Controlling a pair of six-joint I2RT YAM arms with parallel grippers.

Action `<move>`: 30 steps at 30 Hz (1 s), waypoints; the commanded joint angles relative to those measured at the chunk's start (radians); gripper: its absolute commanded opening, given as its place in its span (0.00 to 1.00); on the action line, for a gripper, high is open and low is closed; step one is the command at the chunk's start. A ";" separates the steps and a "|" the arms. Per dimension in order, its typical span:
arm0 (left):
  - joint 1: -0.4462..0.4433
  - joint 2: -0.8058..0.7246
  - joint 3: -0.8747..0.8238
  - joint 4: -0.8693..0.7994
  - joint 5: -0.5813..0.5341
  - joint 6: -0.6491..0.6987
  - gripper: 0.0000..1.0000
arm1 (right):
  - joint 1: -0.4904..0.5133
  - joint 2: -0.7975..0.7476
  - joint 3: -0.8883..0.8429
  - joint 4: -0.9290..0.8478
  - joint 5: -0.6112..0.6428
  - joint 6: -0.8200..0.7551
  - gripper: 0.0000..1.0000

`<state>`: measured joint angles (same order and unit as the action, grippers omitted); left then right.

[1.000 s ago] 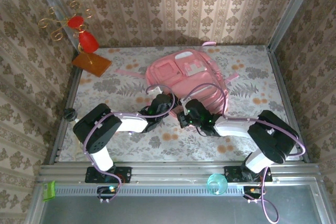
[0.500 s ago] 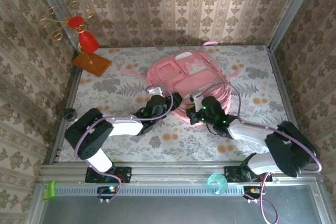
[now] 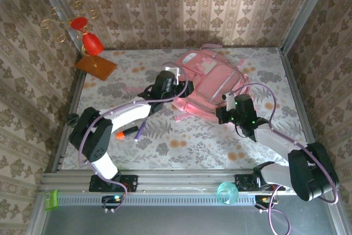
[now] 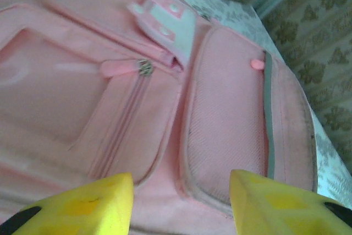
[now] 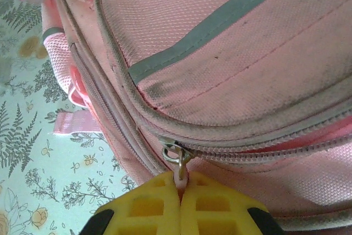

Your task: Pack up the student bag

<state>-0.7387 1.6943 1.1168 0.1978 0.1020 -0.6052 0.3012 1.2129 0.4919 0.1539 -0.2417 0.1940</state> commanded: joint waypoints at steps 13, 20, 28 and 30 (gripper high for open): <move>0.000 0.325 0.399 -0.352 0.261 0.193 0.49 | -0.015 0.018 0.037 -0.016 -0.025 0.063 0.00; 0.002 0.363 0.374 -0.285 0.391 0.090 0.37 | -0.012 0.011 0.033 -0.013 -0.022 0.076 0.00; 0.004 0.353 0.330 -0.298 0.359 0.064 0.42 | -0.013 0.021 0.043 -0.020 -0.013 0.077 0.00; 0.010 0.340 0.325 -0.334 0.283 0.100 0.45 | -0.012 0.018 0.041 -0.022 -0.013 0.080 0.00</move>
<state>-0.7174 2.0338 1.4727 -0.0387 0.4335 -0.5274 0.2916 1.2308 0.4927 0.1230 -0.2485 0.2649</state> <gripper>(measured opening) 0.446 0.054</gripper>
